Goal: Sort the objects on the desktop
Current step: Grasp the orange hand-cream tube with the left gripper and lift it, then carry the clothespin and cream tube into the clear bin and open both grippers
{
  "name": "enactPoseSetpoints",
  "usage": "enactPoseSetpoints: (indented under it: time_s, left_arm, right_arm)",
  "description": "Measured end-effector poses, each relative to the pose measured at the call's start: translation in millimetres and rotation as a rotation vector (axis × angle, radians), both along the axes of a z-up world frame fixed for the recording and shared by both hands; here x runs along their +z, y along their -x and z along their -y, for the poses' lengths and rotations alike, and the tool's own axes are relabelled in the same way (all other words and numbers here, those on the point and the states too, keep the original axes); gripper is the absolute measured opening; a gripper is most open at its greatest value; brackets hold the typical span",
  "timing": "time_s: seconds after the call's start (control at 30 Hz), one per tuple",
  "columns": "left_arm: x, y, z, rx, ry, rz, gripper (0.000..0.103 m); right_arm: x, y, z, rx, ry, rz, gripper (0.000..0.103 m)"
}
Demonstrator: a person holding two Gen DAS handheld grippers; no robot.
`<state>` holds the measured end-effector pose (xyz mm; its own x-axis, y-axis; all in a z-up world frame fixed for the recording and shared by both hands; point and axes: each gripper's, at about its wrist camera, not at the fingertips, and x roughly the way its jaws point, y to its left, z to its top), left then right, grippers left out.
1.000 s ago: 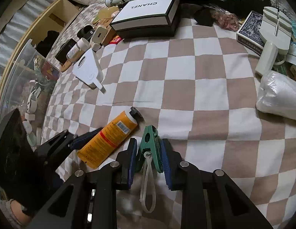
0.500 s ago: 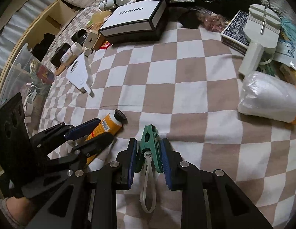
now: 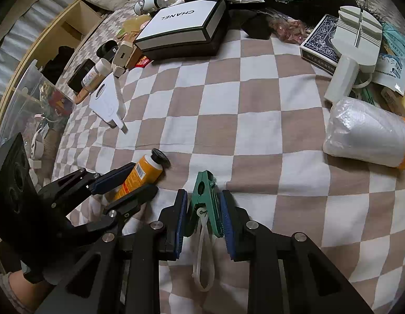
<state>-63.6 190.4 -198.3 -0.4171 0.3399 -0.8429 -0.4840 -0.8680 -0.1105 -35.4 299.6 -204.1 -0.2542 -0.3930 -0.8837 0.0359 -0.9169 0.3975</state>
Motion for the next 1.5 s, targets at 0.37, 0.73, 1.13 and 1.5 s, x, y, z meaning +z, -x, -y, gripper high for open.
enactPoseSetpoints:
  time_s: [0.37,0.73,1.13,1.5]
  left_arm:
    - [24,0,16,0.046,-0.034,-0.026,0.029]
    - [98,-16,69,0.123,-0.148,-0.180,0.029]
    - [216,-44,169,0.236,-0.127,-0.419,0.029]
    - [303,-60,309,0.460,0.014,-0.501,0.029]
  right_arm:
    - [27,1,23,0.044,-0.029,-0.068,0.026]
    - [103,-2,65,0.102,-0.027,-0.246,0.026]
    - [204,0,147,0.217,-0.030,-0.469,0.026]
    - [286,27,282,0.371,0.014,-0.615,0.026]
